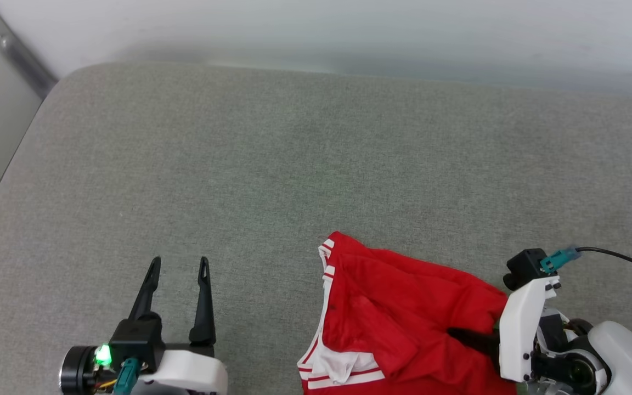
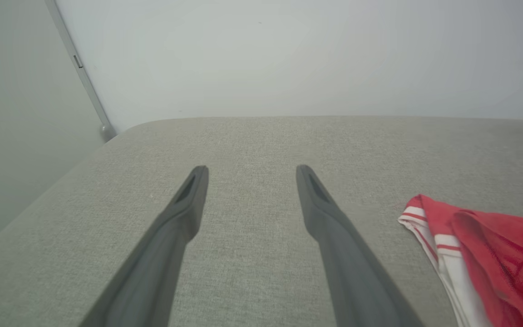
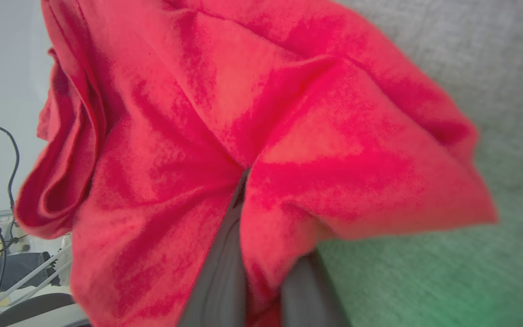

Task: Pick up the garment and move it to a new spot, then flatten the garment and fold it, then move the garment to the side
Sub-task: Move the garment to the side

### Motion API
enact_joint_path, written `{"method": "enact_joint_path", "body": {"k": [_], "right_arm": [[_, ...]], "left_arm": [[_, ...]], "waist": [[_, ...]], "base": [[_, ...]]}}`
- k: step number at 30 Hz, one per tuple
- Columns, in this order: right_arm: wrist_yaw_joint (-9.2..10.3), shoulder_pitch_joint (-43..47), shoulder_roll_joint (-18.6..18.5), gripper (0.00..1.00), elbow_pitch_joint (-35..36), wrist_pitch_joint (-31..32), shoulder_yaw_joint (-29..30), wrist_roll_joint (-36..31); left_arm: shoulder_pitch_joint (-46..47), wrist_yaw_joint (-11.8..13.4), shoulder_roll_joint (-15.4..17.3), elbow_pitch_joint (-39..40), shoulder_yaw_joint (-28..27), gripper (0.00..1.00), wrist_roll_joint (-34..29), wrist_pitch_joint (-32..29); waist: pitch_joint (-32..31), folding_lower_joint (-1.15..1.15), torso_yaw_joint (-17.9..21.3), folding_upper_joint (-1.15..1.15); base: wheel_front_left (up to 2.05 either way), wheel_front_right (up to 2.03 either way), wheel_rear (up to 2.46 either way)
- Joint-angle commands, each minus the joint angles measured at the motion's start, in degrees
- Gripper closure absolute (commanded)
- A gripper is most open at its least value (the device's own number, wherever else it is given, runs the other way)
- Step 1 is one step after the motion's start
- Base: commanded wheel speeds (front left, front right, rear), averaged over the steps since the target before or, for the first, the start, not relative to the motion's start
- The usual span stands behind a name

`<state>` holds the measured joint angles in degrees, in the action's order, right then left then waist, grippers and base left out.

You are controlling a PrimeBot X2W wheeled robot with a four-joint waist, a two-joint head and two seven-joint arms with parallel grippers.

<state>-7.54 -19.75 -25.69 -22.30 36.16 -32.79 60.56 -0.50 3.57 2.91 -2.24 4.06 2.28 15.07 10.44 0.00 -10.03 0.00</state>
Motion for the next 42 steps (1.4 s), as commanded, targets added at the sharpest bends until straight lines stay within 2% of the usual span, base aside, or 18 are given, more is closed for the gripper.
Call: {"method": "enact_joint_path", "body": {"k": [1,7,13,20,25,31,38,42], "right_arm": [[0.10,-0.35,-0.46,1.00,0.38,-0.80,-1.81,-0.43],[0.07,-6.18,-6.42,1.00,8.82,-3.46,-6.69,-1.47],[0.07,-11.92,-13.77,1.00,16.69,-2.12,-10.32,-2.70],[0.07,-16.54,-21.10,1.00,18.99,-2.34,-9.45,-4.07],[0.08,-19.85,-26.24,1.00,15.90,-3.18,-8.56,-6.60],[0.08,-23.27,-30.55,1.00,7.34,-5.46,-5.99,-10.22],[0.09,-26.12,-31.74,1.00,-5.17,-7.69,-1.08,-15.43],[0.08,-27.10,-30.63,1.00,-10.16,-8.73,1.32,-17.50]], "left_arm": [[-0.89,0.32,-0.06,-0.14,-0.38,0.00,0.13,0.11],[-2.97,0.49,-0.06,0.23,-1.35,0.00,0.36,0.11],[-3.49,0.69,-0.05,1.06,-2.00,0.00,0.95,0.11],[-2.01,0.85,-0.05,1.91,-2.30,0.00,0.53,0.11],[-0.07,-0.08,0.50,2.50,-2.79,0.00,-0.66,0.11],[3.68,-1.24,1.52,3.29,-2.44,0.00,-1.77,0.11],[7.13,-1.83,2.83,4.64,-2.09,0.00,-2.49,0.11],[8.19,-1.85,3.03,5.35,-1.78,0.00,-2.56,0.11]], "waist": [[-0.86,0.00,0.65,0.00],[-3.04,0.00,4.55,0.00],[-2.86,0.00,10.35,0.00],[0.76,0.00,16.99,0.00],[5.21,0.00,20.00,0.00],[10.54,0.00,20.29,0.00],[16.54,0.00,18.96,0.00],[18.32,0.00,18.22,0.00]], "base": [[0.00,0.00,0.00],[0.00,0.00,0.00],[0.00,0.00,0.00],[0.00,0.00,0.00],[0.00,0.00,0.00],[0.00,0.00,0.00],[0.00,0.00,0.00],[0.00,0.00,0.00]]}}
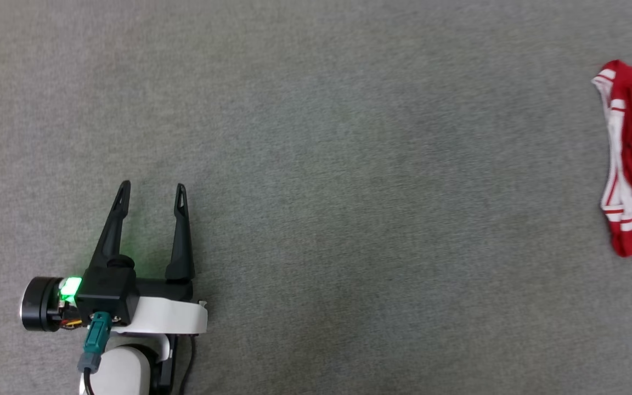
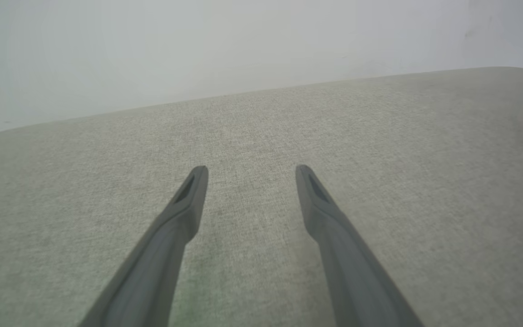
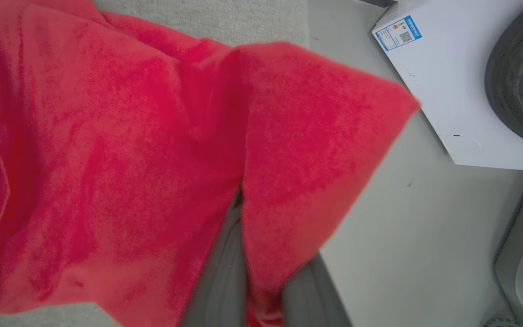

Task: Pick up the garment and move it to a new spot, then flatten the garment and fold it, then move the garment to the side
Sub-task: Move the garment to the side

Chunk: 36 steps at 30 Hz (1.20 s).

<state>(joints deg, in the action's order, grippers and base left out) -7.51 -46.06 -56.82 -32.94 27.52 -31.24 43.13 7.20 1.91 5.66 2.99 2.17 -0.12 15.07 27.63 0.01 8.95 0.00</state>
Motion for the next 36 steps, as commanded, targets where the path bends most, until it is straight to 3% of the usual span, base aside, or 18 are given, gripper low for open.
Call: {"method": "enact_joint_path", "body": {"k": [1,7,8,9,10,15,21,27,32,36], "right_arm": [[0.04,-1.05,1.31,1.00,-0.93,-0.63,0.63,-0.37],[0.04,-1.70,5.24,1.00,-6.85,-3.38,4.28,-3.78],[0.05,-1.98,5.75,0.85,-7.98,-3.77,5.04,-4.70],[0.04,-2.05,6.39,0.61,-8.71,-3.92,5.40,-5.51],[0.04,-2.29,6.87,0.00,-9.34,-4.69,6.05,-6.36],[0.05,-2.80,7.35,0.00,-11.23,-10.15,9.60,-12.24],[0.04,-2.03,10.70,0.00,-7.91,-26.67,17.28,-21.49],[0.04,3.71,20.33,0.00,-0.07,-40.59,27.93,-30.46],[0.06,13.21,31.36,0.00,12.38,-42.61,34.24,-35.49],[0.04,22.08,39.15,0.00,22.22,-42.64,35.32,-37.46]], "left_arm": [[0.68,-0.18,0.29,0.28,0.20,0.00,-0.15,0.11],[0.97,0.45,0.09,0.38,0.56,0.00,0.19,0.11],[0.76,0.52,-0.01,0.22,0.63,0.00,0.29,0.11],[0.49,0.66,-0.09,0.04,0.66,0.00,0.32,0.11],[0.16,0.71,-0.19,-0.11,0.66,0.00,0.49,0.11],[-1.37,1.28,-0.79,-0.84,0.87,0.00,1.23,0.11],[-4.29,2.01,-1.63,-1.65,0.35,0.00,2.23,0.11],[-7.84,2.66,-2.10,-1.89,-0.27,0.00,2.95,0.11],[-10.00,2.61,-2.38,-2.04,-0.69,0.00,3.38,0.11],[-10.78,2.24,-2.54,-2.56,-0.56,0.00,3.42,0.12]], "waist": [[1.51,-0.01,-0.97,0.00],[1.51,-0.01,-1.73,0.00],[1.11,-0.01,-1.83,0.00],[0.56,-0.01,-1.90,0.00],[-0.08,-0.01,-1.98,0.00],[-4.30,-0.01,-2.90,0.00],[-10.27,-0.01,-4.46,0.00],[-15.30,-0.01,-6.21,0.00],[-18.83,-0.01,-7.81,0.00],[-20.96,-0.01,-9.28,0.00]], "base": [[0.00,0.00,0.00],[0.00,0.00,0.00],[0.00,0.00,0.00],[0.00,0.00,0.00],[0.00,0.00,0.00],[0.00,0.00,0.00],[0.00,0.00,0.00],[0.00,0.00,0.00],[0.00,0.00,0.00],[0.00,0.00,0.00]]}}
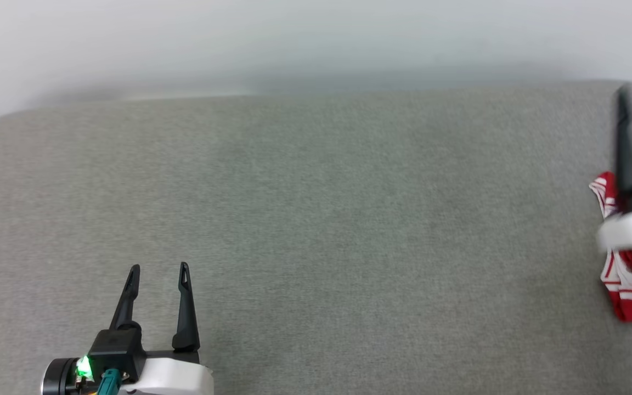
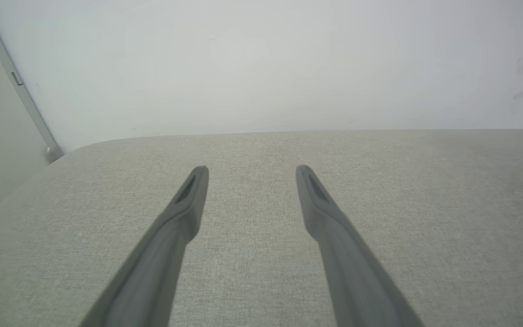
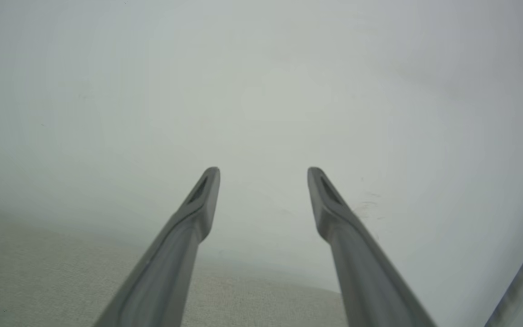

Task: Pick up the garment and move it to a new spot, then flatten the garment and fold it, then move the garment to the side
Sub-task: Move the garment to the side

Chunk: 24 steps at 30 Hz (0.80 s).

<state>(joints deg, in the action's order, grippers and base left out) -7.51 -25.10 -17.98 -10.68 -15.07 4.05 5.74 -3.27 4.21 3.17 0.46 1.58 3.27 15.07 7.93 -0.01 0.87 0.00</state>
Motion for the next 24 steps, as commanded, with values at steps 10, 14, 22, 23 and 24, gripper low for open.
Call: {"method": "enact_joint_path", "body": {"k": [10,14,22,23,24], "right_arm": [[0.04,19.80,10.49,0.00,7.49,-0.08,-1.88,0.36],[0.04,25.03,12.14,0.00,7.82,-0.09,-1.22,1.04],[0.04,31.61,14.16,0.00,9.58,-0.09,0.15,1.27],[0.04,32.11,14.34,0.00,9.85,-0.09,0.26,1.29],[0.04,32.48,14.46,0.00,10.15,-0.09,0.33,1.25]], "left_arm": [[-2.30,-1.00,-0.20,-1.57,0.32,0.00,0.13,0.11],[-3.31,-1.34,-0.26,-1.94,0.10,0.00,0.21,0.11],[-5.13,-2.68,-0.29,-2.67,-0.06,0.00,0.70,0.11],[-5.34,-2.83,-0.30,-2.73,-0.08,0.00,0.74,0.11],[-5.49,-2.95,-0.31,-2.76,-0.11,0.00,0.79,0.11]], "waist": [[-5.41,0.01,-3.81,0.00],[-6.91,0.01,-4.10,0.00],[-8.42,0.01,-3.87,0.00],[-8.56,0.01,-3.84,0.00],[-8.68,0.01,-3.81,0.00]], "base": [[0.00,0.00,0.00],[0.00,0.00,0.00],[0.00,0.00,0.00],[0.00,0.00,0.00],[0.00,0.00,0.00]]}}
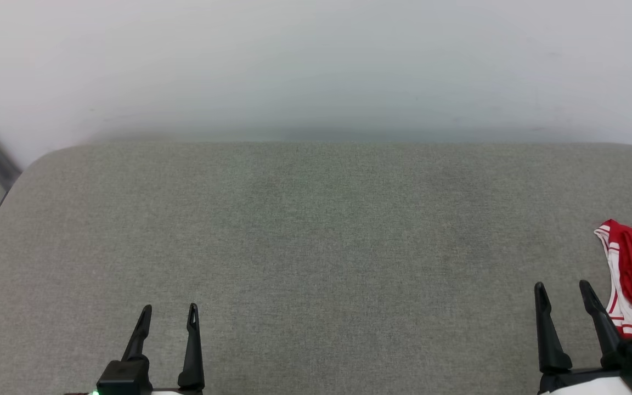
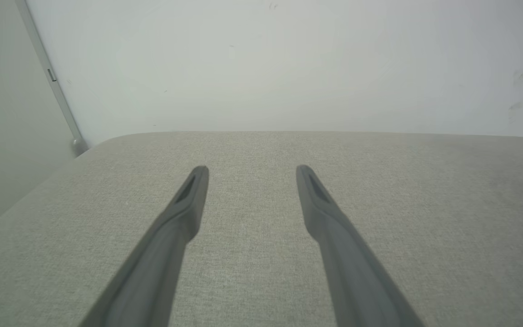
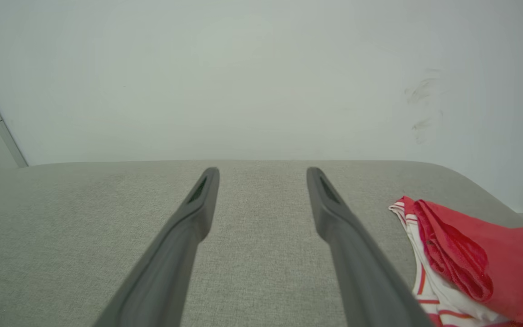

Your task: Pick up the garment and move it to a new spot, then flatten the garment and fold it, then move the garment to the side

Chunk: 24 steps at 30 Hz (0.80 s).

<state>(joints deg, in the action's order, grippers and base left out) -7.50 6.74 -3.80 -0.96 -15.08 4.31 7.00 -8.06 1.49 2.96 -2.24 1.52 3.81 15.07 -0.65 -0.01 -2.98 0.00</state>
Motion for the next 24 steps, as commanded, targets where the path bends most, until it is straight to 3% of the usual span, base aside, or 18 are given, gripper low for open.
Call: {"method": "enact_joint_path", "body": {"k": [1,14,15,18,24], "right_arm": [[0.03,1.11,0.41,0.00,0.58,-0.08,0.20,-0.10],[0.03,3.31,1.04,0.00,1.11,-0.08,0.33,0.22],[-0.01,2.79,0.73,1.00,0.85,0.00,0.36,0.13],[-0.01,2.82,0.75,1.00,-0.57,0.14,0.21,0.64],[-0.01,1.55,0.57,1.00,-1.48,1.74,0.11,8.15]], "left_arm": [[-0.79,-0.29,-0.10,-0.14,-0.07,0.00,0.30,0.11],[-1.14,-0.68,-0.12,-0.62,0.04,0.00,0.92,0.11],[-0.87,-0.60,-0.03,-0.65,0.07,1.00,0.96,0.00],[-1.15,-0.63,-0.07,-2.15,0.07,1.00,1.50,-0.14],[0.14,-1.34,0.04,-2.87,-0.45,1.00,9.12,-1.81]], "waist": [[-0.24,0.01,0.05,0.00],[-1.10,0.01,0.24,0.00],[-1.10,0.01,0.24,0.00],[-1.10,0.01,0.26,0.00],[-1.01,0.01,0.39,0.00]], "base": [[0.00,0.00,0.00],[0.00,0.00,0.00],[0.00,0.00,0.00],[0.00,0.00,0.00],[0.00,0.00,0.00]]}}
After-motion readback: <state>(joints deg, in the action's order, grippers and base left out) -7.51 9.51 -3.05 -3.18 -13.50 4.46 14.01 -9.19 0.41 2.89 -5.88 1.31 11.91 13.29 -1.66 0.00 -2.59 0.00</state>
